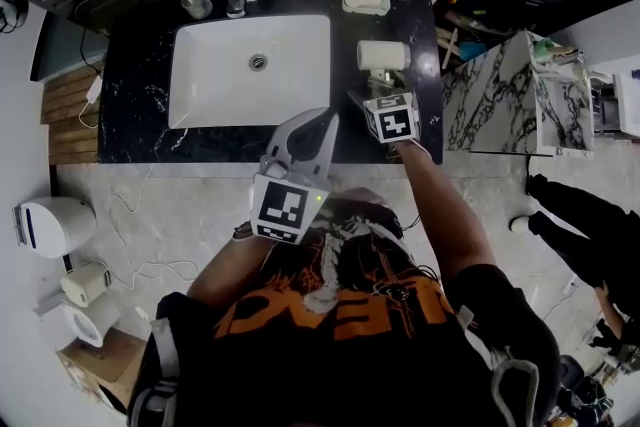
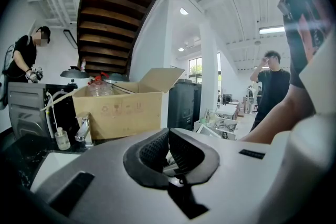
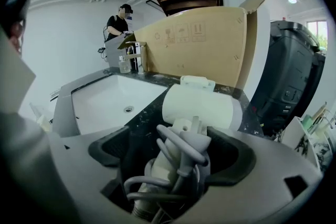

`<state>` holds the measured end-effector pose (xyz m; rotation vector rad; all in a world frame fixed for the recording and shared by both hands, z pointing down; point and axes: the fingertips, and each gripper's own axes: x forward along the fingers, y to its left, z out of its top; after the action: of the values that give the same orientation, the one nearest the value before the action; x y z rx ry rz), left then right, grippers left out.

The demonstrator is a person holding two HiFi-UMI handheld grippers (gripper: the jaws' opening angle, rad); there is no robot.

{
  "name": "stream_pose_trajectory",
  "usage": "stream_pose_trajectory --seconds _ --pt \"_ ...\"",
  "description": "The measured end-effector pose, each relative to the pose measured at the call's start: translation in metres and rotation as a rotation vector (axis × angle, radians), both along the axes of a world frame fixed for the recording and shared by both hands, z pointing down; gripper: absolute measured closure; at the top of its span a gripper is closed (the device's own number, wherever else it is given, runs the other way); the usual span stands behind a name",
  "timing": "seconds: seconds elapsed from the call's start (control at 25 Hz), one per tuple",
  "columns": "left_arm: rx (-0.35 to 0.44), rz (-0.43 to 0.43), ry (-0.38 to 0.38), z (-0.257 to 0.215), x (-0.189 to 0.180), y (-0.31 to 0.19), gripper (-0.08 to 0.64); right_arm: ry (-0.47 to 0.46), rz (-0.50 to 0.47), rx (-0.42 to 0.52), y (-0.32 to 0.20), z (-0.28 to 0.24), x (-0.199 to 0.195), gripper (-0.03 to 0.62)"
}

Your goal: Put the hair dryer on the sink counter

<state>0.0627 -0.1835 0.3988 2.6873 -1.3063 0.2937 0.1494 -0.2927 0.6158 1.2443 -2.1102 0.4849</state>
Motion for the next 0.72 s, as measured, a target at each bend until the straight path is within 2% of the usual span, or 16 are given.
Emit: stream_pose_trajectory --seconds 0.16,0.32,0.56,0.72 --pt "0.006 0.001 0.001 -0.002 -0.001 0.001 0.538 -0.02 0.014 0.079 0.002 -0.031 0.006 0.137" --pt "0.012 -0.006 0.011 -0.006 -0.005 0.0 0.538 -0.081 0.02 0.176 0.015 -0.074 0.008 0.147" --pt "0.024 -0.02 0.025 -0.015 -0.007 0.0 0.538 -0.223 -0.052 0.337 0.05 -0.149 -0.005 0.28" --pt "0.048 -0.024 0.042 -0.027 -0.008 0.001 0.538 -0.295 -0.103 0.467 0.072 -0.203 -0.021 0.34"
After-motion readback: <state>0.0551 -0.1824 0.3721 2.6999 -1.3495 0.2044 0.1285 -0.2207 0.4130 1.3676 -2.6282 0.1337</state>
